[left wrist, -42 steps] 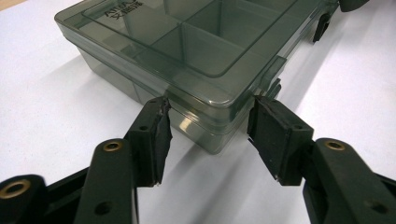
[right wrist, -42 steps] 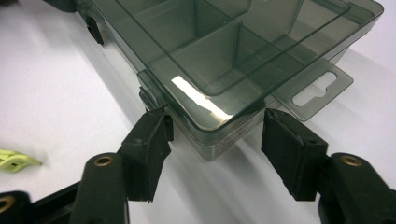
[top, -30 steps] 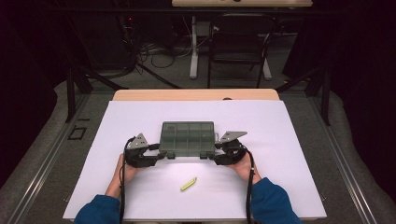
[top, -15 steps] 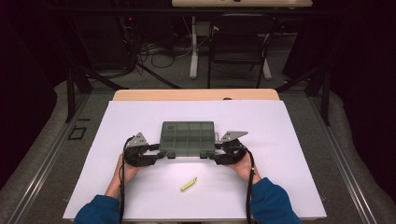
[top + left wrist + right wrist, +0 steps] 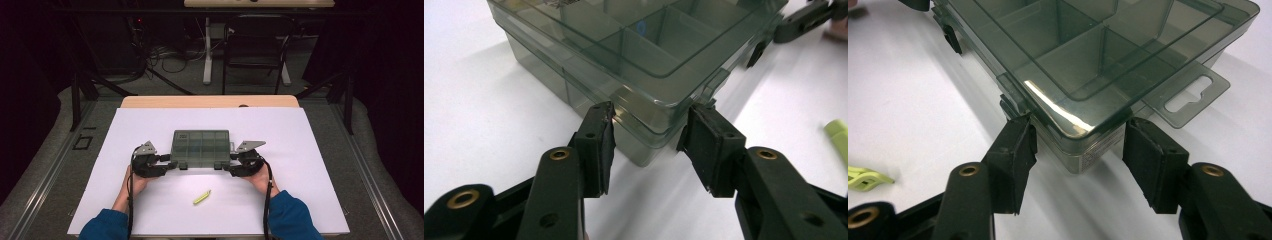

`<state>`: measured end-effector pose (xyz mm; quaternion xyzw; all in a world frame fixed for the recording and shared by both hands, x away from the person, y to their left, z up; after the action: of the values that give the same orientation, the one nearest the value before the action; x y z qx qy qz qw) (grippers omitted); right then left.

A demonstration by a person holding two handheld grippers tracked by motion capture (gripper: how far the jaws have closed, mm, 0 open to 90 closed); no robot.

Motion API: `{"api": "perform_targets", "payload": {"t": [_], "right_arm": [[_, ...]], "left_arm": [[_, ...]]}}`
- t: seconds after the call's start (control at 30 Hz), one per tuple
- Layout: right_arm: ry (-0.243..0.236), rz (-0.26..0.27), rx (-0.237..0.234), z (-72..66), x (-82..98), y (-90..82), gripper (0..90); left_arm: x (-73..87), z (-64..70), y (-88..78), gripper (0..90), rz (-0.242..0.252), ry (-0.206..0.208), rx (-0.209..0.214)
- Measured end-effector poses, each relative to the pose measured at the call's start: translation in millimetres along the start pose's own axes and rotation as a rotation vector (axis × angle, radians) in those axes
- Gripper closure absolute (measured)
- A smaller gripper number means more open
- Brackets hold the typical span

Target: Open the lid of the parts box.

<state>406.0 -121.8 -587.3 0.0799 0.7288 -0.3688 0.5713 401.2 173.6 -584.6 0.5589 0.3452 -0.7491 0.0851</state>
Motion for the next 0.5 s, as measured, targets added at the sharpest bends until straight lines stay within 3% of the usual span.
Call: {"api": "perform_targets", "payload": {"t": [0.1,0.23,0.5], "right_arm": [[-0.029,-0.020,0.018,-1.7,-0.8,-0.5,44.0],[-0.034,-0.025,0.038,-2.7,-1.3,-0.9,41.9],[-0.045,-0.018,0.048,-3.7,-2.8,-1.7,42.7]], "left_arm": [[0.2,0.8,1.0,52.8,-0.006,0.029,-0.006],[0.2,1.7,1.4,50.0,-0.011,0.049,-0.010],[0.8,2.3,1.1,52.4,-0.008,0.063,-0.020]]}}
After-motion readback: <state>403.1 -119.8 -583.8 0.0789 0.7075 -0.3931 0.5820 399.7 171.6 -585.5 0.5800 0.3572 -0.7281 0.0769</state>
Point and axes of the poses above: each handheld gripper's, and its own axes: y roughly forward along the jaws, x roughly out of its underside, z roughly to its right, the point moved 5 cm from there along y, roughly forward along the jaws, and after that the axes turned 11 degrees about z, right-handed, at the moved point
